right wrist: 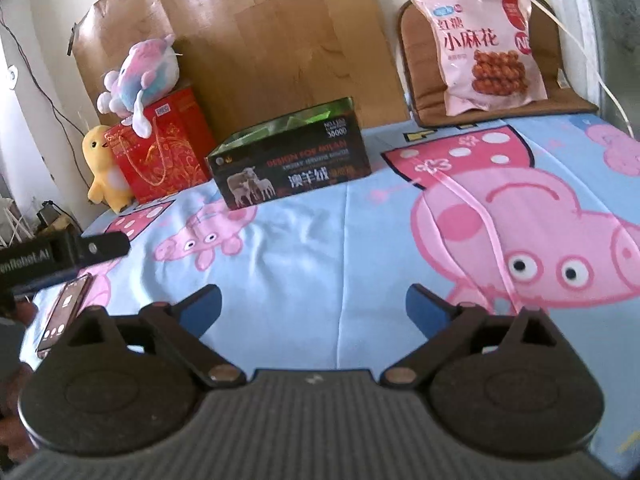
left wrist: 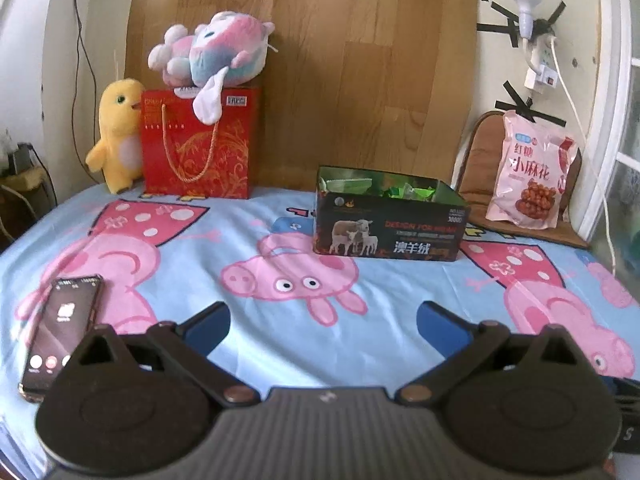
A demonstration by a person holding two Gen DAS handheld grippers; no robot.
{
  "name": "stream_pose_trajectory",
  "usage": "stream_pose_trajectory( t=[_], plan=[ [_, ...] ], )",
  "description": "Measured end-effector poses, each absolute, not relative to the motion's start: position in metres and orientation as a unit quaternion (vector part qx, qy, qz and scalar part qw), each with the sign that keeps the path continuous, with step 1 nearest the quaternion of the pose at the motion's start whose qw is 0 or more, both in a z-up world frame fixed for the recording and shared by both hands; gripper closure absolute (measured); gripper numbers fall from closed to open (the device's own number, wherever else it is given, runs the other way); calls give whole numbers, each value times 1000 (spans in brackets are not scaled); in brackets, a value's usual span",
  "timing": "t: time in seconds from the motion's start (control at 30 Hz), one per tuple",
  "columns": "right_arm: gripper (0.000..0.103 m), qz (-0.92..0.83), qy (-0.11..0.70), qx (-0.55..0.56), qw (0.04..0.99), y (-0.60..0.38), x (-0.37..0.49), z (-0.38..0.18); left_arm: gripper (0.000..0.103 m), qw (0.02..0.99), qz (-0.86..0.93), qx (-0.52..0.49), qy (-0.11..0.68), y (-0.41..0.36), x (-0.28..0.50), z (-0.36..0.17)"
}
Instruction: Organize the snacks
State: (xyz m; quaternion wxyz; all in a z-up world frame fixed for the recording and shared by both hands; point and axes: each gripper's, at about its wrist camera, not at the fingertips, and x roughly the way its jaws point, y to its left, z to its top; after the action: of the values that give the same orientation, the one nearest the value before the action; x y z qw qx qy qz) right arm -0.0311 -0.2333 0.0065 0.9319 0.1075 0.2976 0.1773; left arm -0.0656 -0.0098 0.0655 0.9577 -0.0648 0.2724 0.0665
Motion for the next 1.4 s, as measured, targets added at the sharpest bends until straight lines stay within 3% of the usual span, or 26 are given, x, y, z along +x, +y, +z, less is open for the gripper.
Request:
stream_pose_trajectory(
  t=[0.43, 1.4],
  plan=[
    [3, 177, 318, 117, 924, -233, -27, 0, 0, 954, 127, -7, 271, -25, -64, 62],
    [3, 178, 300, 118, 930, -237, -31, 4, 0, 955, 131, 5, 265, -19, -63, 64]
  ],
)
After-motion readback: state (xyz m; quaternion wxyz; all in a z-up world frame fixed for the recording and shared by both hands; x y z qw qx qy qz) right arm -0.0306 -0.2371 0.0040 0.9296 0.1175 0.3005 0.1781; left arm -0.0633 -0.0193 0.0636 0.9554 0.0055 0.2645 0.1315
